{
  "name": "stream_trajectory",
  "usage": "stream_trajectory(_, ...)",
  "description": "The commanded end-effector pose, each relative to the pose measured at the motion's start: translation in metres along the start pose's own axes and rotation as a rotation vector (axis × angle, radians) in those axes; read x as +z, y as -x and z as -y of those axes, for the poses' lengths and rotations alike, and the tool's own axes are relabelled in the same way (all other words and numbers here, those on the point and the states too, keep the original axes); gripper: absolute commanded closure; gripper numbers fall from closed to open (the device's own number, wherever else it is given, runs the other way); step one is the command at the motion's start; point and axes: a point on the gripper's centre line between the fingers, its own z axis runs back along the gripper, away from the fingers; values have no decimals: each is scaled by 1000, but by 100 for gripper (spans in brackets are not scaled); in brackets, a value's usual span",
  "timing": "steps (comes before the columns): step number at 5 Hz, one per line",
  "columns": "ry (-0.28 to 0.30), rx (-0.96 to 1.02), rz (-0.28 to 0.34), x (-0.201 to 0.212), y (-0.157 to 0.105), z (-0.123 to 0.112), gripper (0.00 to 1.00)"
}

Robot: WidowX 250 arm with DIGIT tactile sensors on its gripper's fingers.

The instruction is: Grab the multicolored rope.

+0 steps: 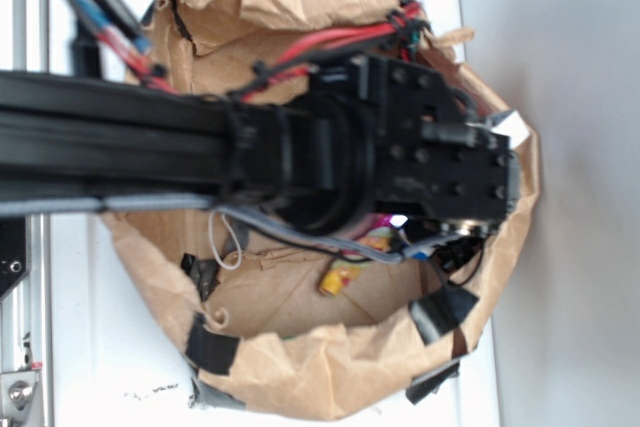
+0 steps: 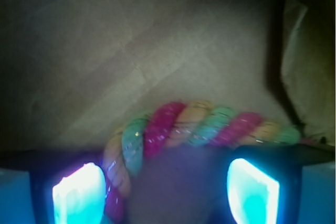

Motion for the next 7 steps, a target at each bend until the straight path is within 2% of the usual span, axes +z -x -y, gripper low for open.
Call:
stream_trajectory(1,3,15,37,-1,-7,2,67)
stream_trajectory(2,-3,8,48,-1,-4,3,48)
stream_trajectory(3,-9,6,49,1,-1,3,0)
stream_trajectory(4,-20,-5,55,-2,3,1,0)
stream_trajectory(5,-39,-4,62,-6,7,0,13)
stream_trajectory(6,-62,7,47,-10,8,0,100)
stream_trajectory(7,-61,10,61,-13,8,0,100)
